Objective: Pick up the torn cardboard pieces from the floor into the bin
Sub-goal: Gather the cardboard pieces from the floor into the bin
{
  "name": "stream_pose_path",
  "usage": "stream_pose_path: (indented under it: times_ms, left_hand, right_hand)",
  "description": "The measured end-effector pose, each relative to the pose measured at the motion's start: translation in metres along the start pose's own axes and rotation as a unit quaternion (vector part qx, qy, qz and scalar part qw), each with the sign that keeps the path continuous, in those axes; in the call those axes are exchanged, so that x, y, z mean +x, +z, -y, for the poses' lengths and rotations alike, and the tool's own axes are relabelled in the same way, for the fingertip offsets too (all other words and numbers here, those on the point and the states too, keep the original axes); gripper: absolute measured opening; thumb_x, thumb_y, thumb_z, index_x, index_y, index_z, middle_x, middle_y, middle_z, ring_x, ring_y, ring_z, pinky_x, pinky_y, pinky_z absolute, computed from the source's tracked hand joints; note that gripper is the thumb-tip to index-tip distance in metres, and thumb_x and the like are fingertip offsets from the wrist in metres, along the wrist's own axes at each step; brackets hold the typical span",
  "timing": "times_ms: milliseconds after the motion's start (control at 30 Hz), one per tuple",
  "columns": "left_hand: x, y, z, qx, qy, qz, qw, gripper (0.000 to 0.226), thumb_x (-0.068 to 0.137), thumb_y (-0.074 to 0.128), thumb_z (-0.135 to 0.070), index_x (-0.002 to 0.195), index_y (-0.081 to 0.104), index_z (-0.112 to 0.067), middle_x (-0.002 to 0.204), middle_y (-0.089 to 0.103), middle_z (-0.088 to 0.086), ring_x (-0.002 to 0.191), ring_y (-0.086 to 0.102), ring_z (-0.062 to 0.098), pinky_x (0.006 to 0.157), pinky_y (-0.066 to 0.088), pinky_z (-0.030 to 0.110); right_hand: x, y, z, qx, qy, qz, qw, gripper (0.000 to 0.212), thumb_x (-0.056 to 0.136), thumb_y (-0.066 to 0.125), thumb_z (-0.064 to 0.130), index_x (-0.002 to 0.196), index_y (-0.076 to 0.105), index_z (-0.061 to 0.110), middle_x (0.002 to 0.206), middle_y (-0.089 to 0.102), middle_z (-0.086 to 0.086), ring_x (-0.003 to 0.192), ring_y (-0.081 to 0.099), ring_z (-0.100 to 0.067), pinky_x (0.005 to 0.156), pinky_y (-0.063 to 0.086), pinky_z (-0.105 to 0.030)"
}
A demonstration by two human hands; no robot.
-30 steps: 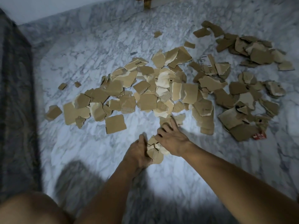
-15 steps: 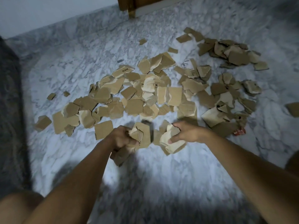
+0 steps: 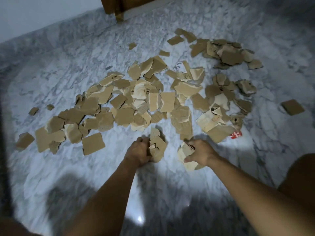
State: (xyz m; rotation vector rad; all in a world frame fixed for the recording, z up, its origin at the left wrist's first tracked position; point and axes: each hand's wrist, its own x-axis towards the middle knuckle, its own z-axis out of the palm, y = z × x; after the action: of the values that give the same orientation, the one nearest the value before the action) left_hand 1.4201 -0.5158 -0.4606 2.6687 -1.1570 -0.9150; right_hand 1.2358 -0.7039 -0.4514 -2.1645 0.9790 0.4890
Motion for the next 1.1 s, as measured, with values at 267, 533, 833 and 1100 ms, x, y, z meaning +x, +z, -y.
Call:
stream_pose_path:
  times_ms: [267, 533, 833, 1100]
  left_hand:
    - [-0.023, -0.011, 0.026, -0.034, 0.017, 0.001, 0.999, 0.05, 0.074, 0.071, -0.033, 0.121, 0.056, -0.025, 0.115, 0.061, 0.005, 0.108, 0.059, 0.027, 0.085, 0.047, 0.031]
    - [-0.042, -0.033, 0.084, -0.128, -0.066, -0.11, 0.983, 0.038, 0.08, 0.071, -0.036, 0.114, 0.063, -0.021, 0.103, 0.072, 0.004, 0.098, 0.065, 0.027, 0.077, 0.052, 0.031]
    - [-0.056, -0.012, 0.129, -0.134, -0.111, -0.07, 0.982, 0.042, 0.077, 0.078, -0.035, 0.113, 0.062, -0.018, 0.111, 0.069, 0.005, 0.104, 0.063, 0.027, 0.081, 0.047, 0.027]
    - [-0.045, -0.022, 0.113, -0.165, -0.091, 0.01, 0.982, 0.042, 0.067, 0.082, -0.04, 0.105, 0.073, -0.028, 0.097, 0.075, -0.006, 0.092, 0.069, 0.014, 0.078, 0.052, 0.024]
  right_hand:
    - [0.0, 0.015, 0.007, -0.127, -0.038, 0.052, 0.99, 0.074, 0.083, 0.079, 0.024, 0.145, 0.04, 0.026, 0.151, 0.044, -0.002, 0.132, 0.05, -0.026, 0.098, 0.048, -0.033]
    - [0.047, -0.006, 0.09, -0.128, -0.069, -0.01, 0.989, 0.086, 0.068, 0.077, 0.063, 0.14, 0.049, 0.026, 0.13, 0.061, -0.005, 0.118, 0.059, -0.026, 0.092, 0.052, -0.034]
    - [0.063, 0.071, 0.121, -0.153, -0.04, -0.06, 0.986, 0.075, 0.081, 0.076, 0.032, 0.141, 0.034, 0.016, 0.142, 0.041, -0.019, 0.127, 0.044, -0.042, 0.103, 0.04, -0.043]
    - [0.039, 0.05, 0.119, -0.132, -0.043, 0.002, 0.99, 0.072, 0.072, 0.085, 0.026, 0.136, 0.052, 0.019, 0.123, 0.064, -0.009, 0.118, 0.06, -0.028, 0.09, 0.049, -0.031]
